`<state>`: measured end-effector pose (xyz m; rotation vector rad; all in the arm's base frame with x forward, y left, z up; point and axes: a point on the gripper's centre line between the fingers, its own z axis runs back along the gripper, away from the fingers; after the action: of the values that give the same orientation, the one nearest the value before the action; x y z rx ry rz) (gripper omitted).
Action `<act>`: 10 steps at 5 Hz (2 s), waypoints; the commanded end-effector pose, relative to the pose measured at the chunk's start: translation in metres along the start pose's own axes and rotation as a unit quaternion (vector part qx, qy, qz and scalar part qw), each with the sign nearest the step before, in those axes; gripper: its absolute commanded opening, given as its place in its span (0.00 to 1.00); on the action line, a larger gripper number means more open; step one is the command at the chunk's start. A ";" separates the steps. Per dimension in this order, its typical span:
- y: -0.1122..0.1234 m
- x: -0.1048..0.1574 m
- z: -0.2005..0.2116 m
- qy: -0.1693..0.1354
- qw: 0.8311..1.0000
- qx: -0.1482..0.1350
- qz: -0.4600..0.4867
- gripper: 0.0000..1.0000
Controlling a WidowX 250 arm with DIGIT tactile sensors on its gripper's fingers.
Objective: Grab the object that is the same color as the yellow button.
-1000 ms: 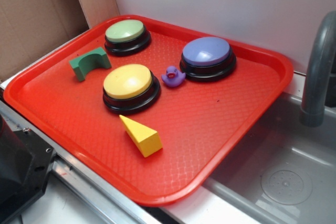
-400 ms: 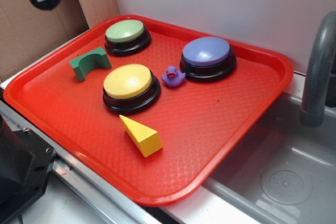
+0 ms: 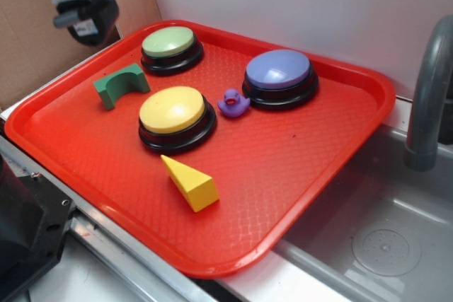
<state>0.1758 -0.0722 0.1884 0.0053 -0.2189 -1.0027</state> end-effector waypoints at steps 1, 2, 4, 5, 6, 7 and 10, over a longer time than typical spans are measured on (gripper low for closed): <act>-0.009 0.015 -0.037 -0.058 0.973 -0.070 -0.213 1.00; -0.014 0.011 -0.061 -0.049 0.954 -0.106 -0.276 1.00; -0.024 0.005 -0.100 -0.024 0.943 -0.085 -0.321 1.00; -0.027 0.001 -0.117 -0.026 0.943 -0.087 -0.319 1.00; -0.028 -0.005 -0.133 -0.024 0.941 -0.084 -0.327 1.00; -0.030 -0.010 -0.145 -0.030 0.940 -0.096 -0.326 1.00; -0.034 -0.005 -0.175 -0.013 0.939 -0.105 -0.326 0.00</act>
<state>0.1893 -0.1032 0.0125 -0.1360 -0.1414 -1.6721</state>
